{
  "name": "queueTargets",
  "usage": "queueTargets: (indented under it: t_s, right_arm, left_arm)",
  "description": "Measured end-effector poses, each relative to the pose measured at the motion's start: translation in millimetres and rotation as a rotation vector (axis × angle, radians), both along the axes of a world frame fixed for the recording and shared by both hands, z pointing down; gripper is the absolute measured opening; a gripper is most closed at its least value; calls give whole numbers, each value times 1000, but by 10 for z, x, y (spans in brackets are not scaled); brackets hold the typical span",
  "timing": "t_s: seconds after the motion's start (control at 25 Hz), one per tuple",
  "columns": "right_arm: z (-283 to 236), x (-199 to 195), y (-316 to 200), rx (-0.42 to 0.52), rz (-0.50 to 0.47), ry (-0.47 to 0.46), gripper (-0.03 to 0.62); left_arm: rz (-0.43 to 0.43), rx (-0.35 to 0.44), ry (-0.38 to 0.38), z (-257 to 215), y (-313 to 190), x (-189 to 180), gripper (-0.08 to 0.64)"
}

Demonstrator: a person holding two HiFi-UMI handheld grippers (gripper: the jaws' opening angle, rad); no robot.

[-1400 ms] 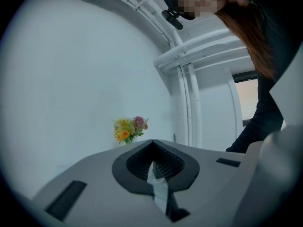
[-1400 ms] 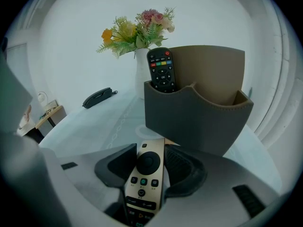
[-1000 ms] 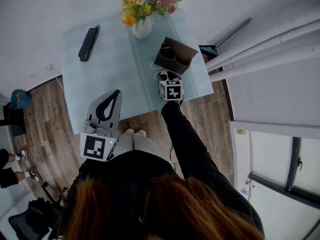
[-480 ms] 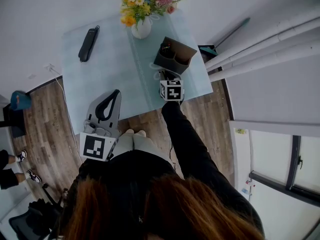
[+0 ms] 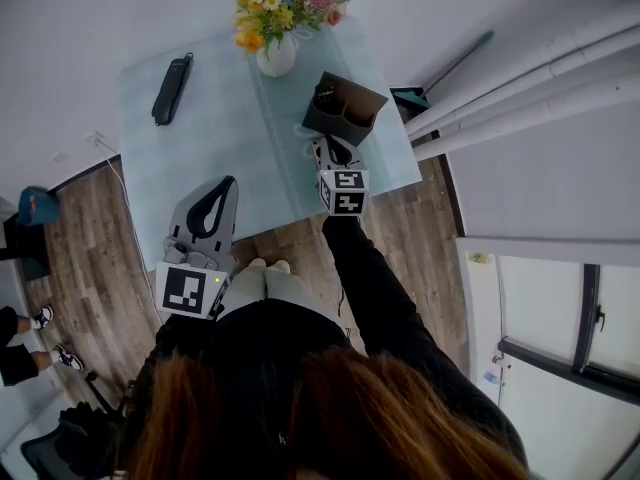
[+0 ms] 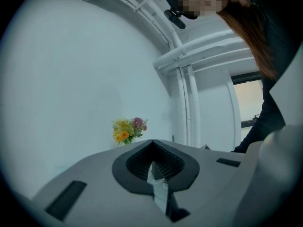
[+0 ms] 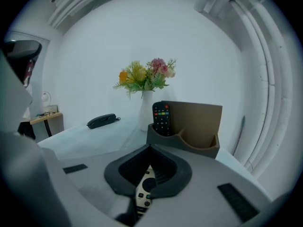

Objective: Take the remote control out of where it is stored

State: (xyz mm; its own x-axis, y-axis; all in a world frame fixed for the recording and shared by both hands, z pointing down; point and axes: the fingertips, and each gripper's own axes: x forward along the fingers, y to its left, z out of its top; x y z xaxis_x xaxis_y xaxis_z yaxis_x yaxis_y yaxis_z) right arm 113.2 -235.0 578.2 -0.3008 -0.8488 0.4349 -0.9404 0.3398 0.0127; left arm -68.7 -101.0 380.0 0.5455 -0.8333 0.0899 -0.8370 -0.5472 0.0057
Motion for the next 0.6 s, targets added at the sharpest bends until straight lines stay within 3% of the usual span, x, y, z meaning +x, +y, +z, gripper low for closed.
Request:
queueTargets:
  t_s: [0.32, 0.6]
  right_arm:
    - [-425, -74, 150, 131, -22, -35, 15]
    - [-720, -169, 292, 175, -25, -66, 15]
  left_arm:
    - [12, 3, -7, 21, -39, -18, 5]
    - [26, 5, -13, 28, -69, -6, 5]
